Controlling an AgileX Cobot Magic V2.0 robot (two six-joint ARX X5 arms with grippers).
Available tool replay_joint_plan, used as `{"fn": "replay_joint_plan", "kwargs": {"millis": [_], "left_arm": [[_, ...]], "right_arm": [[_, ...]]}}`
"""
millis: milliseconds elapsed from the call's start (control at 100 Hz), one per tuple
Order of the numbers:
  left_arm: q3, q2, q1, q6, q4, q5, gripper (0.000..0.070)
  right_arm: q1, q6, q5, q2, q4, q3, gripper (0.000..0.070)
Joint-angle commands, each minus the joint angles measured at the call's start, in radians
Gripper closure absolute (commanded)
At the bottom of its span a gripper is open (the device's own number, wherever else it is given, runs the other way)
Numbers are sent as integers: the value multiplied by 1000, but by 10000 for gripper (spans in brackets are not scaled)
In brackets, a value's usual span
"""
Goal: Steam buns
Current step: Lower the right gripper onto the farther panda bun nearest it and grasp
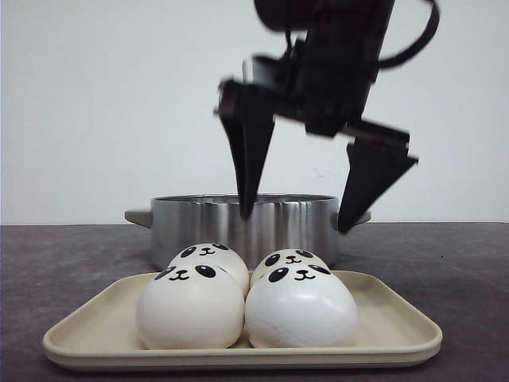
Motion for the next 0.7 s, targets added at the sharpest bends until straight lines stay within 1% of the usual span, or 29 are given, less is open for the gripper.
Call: {"fn": "replay_joint_plan", "kwargs": {"millis": [0, 120, 190, 270, 340, 420, 460, 500, 540, 570, 610, 620, 690], "left_arm": [[16, 4, -6, 2, 7, 2, 191], [16, 4, -19, 3, 2, 2, 191], [16, 4, -25, 4, -7, 1, 191], [16, 4, -29, 5, -14, 1, 191], [16, 4, -30, 8, -14, -2, 191], [16, 4, -30, 12, -14, -2, 191], [16, 4, -30, 12, -15, -2, 191], [16, 4, -30, 12, -15, -2, 191], [16, 4, -30, 13, -15, -2, 191], [16, 4, -30, 19, -14, -3, 191], [16, 4, -30, 26, -15, -3, 191], [16, 4, -30, 27, -15, -3, 191], [16, 4, -30, 27, -15, -3, 191]], "right_arm": [[3, 17, 4, 45, 9, 19, 127], [2, 20, 3, 84, 33, 19, 133], [2, 27, 2, 101, 50, 19, 175], [2, 35, 2, 119, 55, 19, 199], [2, 35, 3, 136, 51, 19, 244], [0, 35, 4, 148, 46, 19, 253], [0, 36, 3, 153, 48, 19, 272], [2, 42, 3, 158, 51, 19, 323], [1, 50, 3, 158, 50, 19, 410], [1, 50, 3, 159, 50, 19, 508], [2, 50, 3, 159, 53, 19, 674], [2, 49, 3, 159, 55, 19, 700], [10, 45, 3, 158, 61, 19, 691]]}}
